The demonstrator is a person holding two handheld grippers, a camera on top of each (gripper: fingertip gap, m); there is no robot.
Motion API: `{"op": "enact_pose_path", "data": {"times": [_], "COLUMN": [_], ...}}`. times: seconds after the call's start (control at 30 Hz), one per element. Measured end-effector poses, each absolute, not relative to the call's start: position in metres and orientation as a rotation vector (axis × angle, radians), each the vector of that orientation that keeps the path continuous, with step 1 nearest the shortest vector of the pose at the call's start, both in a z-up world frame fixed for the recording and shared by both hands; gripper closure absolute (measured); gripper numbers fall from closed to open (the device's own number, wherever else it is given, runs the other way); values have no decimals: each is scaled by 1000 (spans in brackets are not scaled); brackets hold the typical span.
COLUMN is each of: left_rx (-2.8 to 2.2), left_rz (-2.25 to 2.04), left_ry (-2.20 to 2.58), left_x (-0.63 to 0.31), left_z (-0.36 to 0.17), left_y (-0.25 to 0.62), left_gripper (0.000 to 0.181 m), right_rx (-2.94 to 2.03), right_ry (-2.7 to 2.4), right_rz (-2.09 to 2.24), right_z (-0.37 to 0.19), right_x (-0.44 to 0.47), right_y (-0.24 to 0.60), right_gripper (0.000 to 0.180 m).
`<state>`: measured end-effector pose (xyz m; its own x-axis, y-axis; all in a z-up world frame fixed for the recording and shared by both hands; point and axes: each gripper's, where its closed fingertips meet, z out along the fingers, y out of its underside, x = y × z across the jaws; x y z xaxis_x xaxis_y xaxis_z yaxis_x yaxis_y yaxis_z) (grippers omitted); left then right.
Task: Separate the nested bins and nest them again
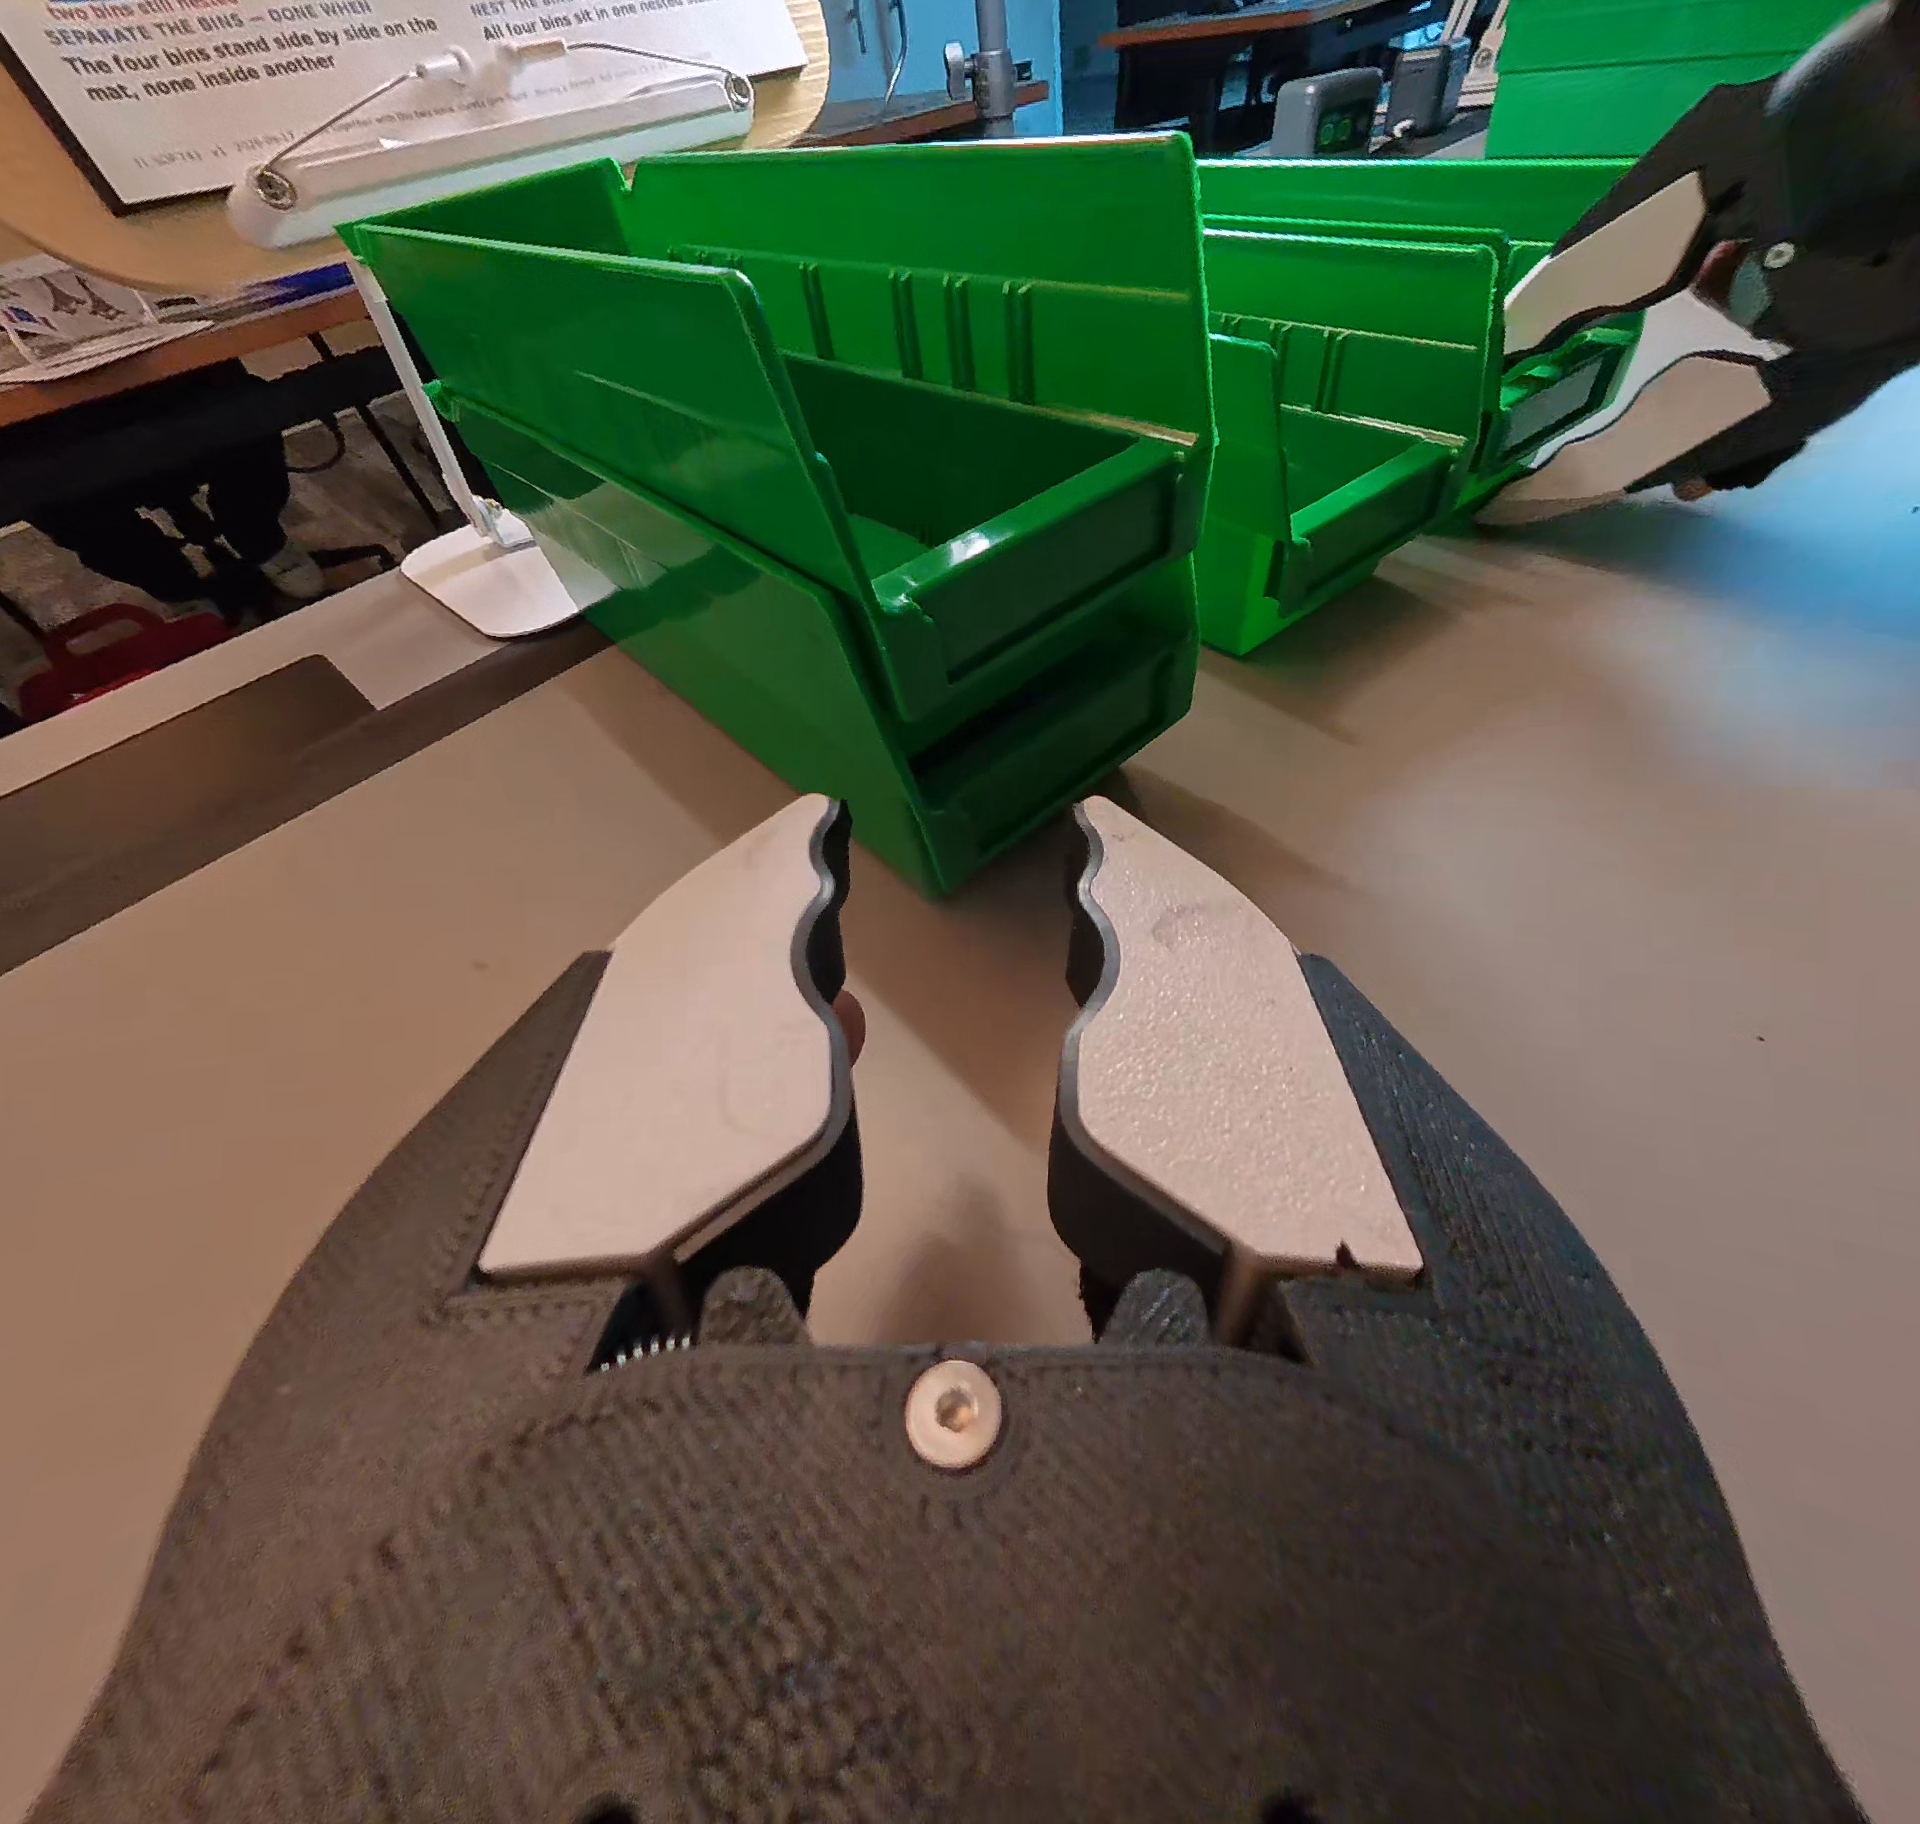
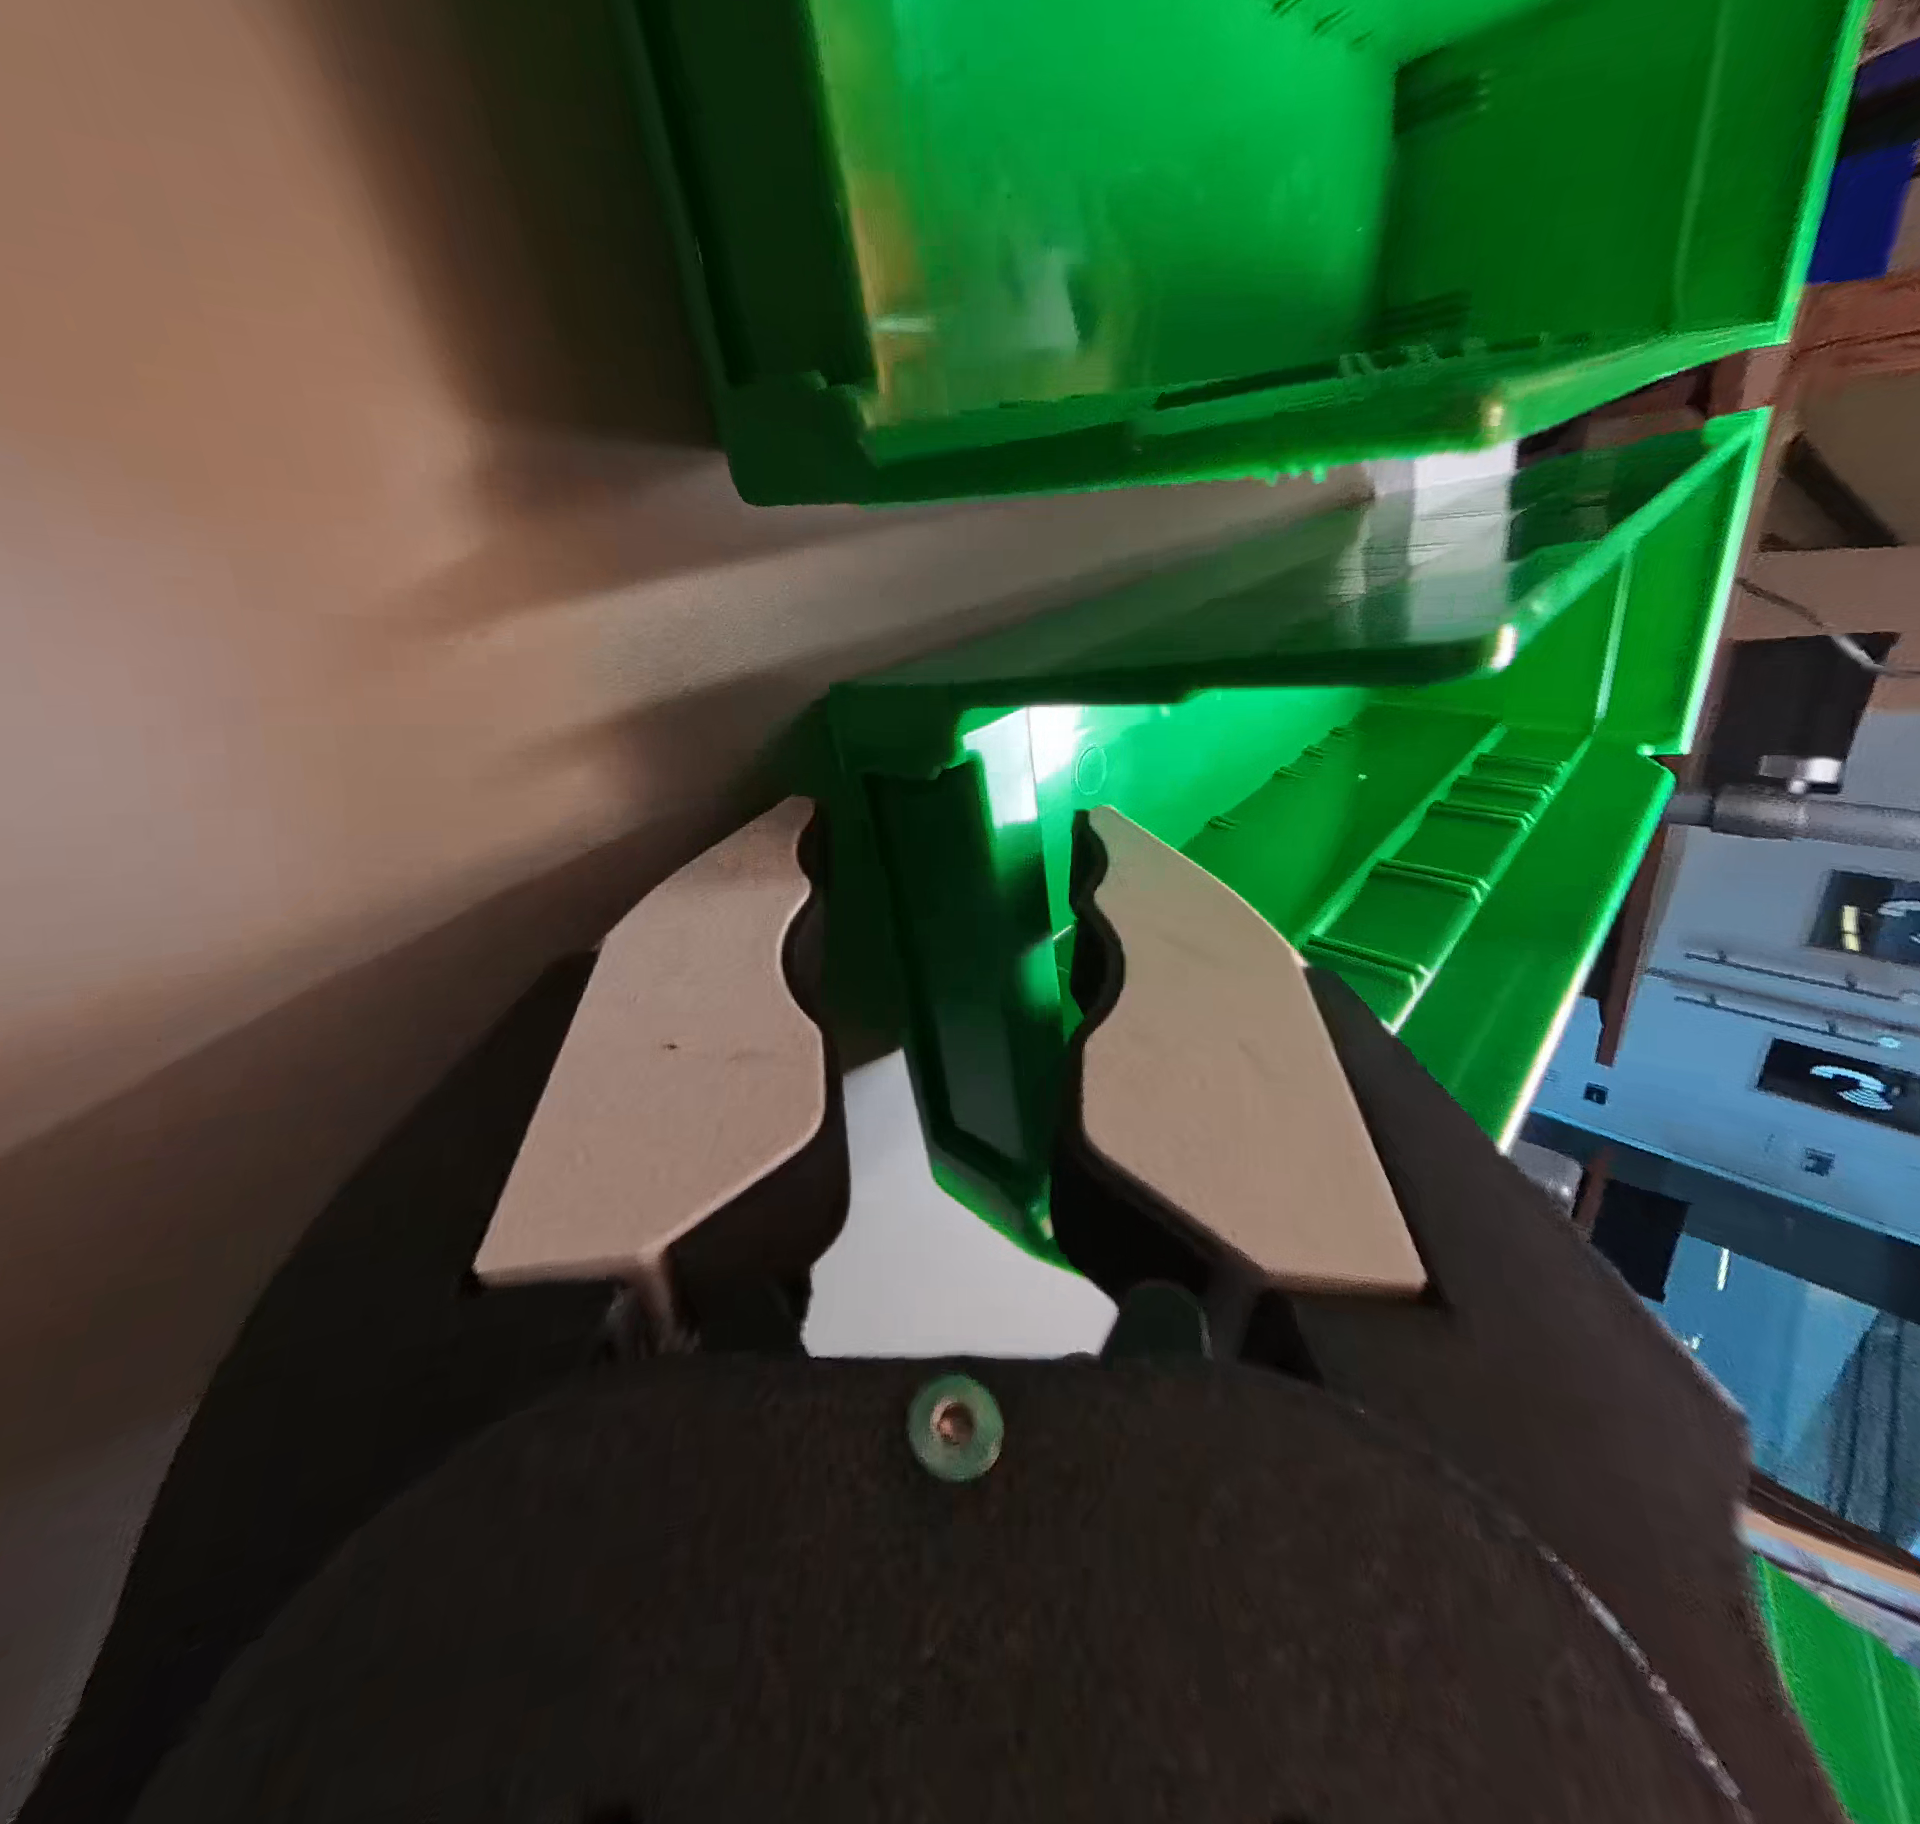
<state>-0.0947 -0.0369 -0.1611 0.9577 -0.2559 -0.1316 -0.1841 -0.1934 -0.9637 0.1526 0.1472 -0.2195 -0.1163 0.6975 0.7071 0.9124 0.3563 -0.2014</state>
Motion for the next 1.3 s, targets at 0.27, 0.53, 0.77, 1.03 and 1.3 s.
{"op": "enact_pose_path", "data": {"times": [0.27, 0.53, 0.77, 1.03, 1.3], "left_rx": [-1740, -1746, -1751, -1752, -1753], "left_rz": [-95, -111, -38, -52, -42], "left_ry": [335, 354, 421, 428, 434], "left_x": [-91, -86, -78, -77, -77], "left_z": [-154, -157, -161, -161, -161], "left_y": [-40, -39, -41, -42, -43], "left_gripper": [144, 145, 146, 147, 148], "right_rx": [-1410, -1328, -1174, -1192, -1133], "right_ry": [-1966, -1912, -1960, -2082, -2152], "right_rz": [-358, -457, -510, -375, -319], "right_z": [-207, -105, -80, -126, -141], "right_x": [160, 160, 98, 48, 43], "right_y": [142, 115, 110, 107, 92], "right_gripper": [151, 152, 152, 152, 152]}}
